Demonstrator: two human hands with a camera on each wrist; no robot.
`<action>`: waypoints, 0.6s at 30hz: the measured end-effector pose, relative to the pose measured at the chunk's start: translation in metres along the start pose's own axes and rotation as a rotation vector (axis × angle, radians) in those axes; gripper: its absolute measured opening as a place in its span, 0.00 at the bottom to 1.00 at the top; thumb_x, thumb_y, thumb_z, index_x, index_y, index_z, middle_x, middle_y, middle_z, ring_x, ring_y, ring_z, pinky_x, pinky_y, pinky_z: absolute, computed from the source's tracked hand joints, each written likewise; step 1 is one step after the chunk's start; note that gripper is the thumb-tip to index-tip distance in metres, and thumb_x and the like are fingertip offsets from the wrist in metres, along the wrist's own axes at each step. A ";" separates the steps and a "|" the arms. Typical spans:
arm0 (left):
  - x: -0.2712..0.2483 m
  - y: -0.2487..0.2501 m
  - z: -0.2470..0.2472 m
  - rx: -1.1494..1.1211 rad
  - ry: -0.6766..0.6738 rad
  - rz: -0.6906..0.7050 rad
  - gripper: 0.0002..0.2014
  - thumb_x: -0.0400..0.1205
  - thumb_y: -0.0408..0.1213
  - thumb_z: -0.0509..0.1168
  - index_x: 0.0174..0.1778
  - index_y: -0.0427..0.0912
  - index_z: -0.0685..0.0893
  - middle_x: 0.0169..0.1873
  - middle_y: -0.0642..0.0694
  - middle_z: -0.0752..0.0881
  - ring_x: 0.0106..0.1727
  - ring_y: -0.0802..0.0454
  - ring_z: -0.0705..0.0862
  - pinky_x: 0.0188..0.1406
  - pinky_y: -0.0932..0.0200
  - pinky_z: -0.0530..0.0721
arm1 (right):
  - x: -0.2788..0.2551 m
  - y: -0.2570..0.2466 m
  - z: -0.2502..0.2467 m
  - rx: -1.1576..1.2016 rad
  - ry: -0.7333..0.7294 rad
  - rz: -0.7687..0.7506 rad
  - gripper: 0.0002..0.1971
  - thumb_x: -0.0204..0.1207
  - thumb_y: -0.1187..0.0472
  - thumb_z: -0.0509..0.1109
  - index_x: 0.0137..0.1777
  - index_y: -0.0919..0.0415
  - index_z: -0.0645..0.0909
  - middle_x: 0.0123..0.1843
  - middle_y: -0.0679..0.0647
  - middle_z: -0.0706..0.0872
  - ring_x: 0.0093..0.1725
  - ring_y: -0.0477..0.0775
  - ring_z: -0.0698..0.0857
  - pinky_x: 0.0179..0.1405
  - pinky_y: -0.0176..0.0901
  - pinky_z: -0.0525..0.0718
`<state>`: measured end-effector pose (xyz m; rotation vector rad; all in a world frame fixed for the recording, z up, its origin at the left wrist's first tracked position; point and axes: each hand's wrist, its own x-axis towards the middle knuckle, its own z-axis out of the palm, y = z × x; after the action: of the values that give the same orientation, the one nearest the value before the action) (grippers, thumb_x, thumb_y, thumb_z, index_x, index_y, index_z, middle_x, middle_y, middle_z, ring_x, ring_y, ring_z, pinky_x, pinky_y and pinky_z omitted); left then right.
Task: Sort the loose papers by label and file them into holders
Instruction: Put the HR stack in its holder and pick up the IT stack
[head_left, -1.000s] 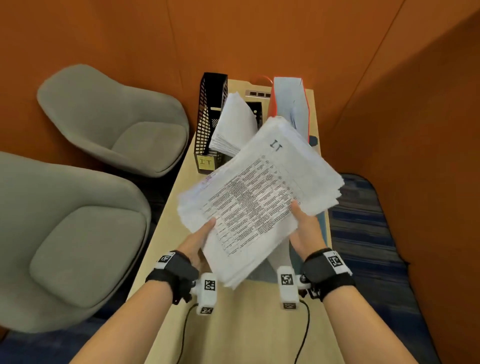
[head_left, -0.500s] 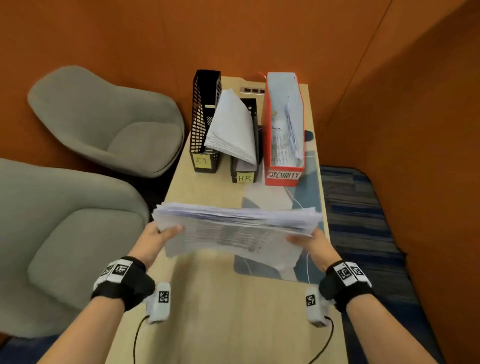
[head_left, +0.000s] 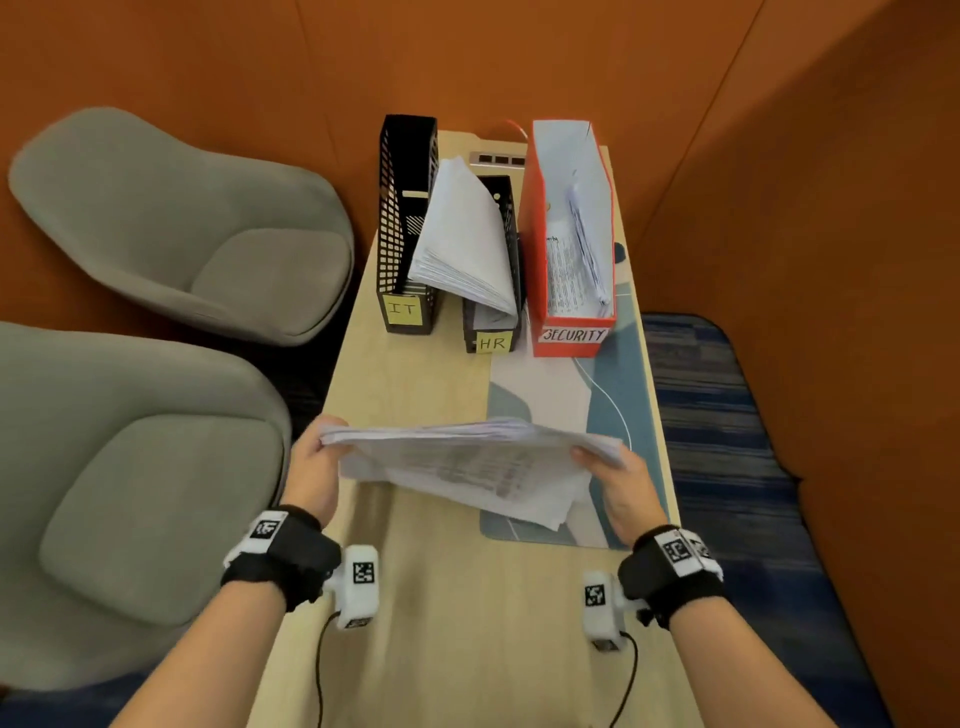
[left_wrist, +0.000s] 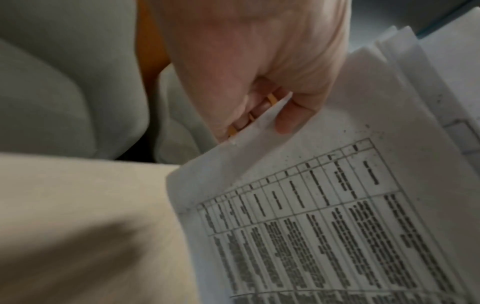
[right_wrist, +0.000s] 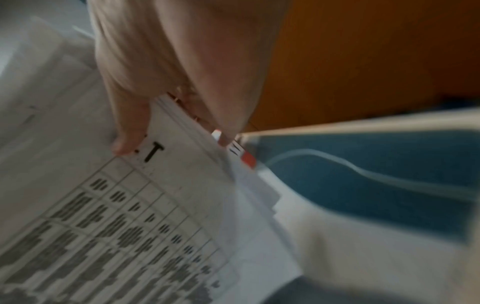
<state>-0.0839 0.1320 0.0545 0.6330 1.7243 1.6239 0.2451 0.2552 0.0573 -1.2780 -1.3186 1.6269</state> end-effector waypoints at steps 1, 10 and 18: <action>0.008 0.005 -0.008 -0.008 -0.008 0.021 0.06 0.66 0.27 0.61 0.32 0.43 0.76 0.32 0.45 0.75 0.36 0.55 0.75 0.39 0.58 0.69 | 0.000 -0.014 -0.001 -0.031 -0.005 -0.042 0.11 0.70 0.63 0.77 0.53 0.61 0.89 0.54 0.57 0.91 0.58 0.58 0.87 0.63 0.54 0.82; 0.014 -0.027 -0.014 0.148 -0.087 -0.116 0.20 0.62 0.31 0.58 0.48 0.41 0.84 0.51 0.46 0.85 0.57 0.49 0.80 0.57 0.56 0.74 | 0.022 0.013 0.011 -0.184 -0.159 -0.009 0.24 0.71 0.58 0.75 0.68 0.55 0.79 0.66 0.47 0.83 0.65 0.41 0.82 0.67 0.36 0.78; 0.052 -0.017 0.014 0.094 0.069 -0.159 0.16 0.64 0.27 0.56 0.46 0.40 0.79 0.39 0.48 0.79 0.43 0.50 0.74 0.37 0.58 0.72 | 0.059 0.024 0.035 -0.087 -0.058 0.066 0.19 0.71 0.71 0.75 0.62 0.60 0.83 0.57 0.53 0.89 0.57 0.47 0.88 0.65 0.53 0.83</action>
<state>-0.1056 0.1784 0.0299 0.4758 1.8608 1.4771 0.1964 0.2923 0.0185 -1.3469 -1.4095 1.6795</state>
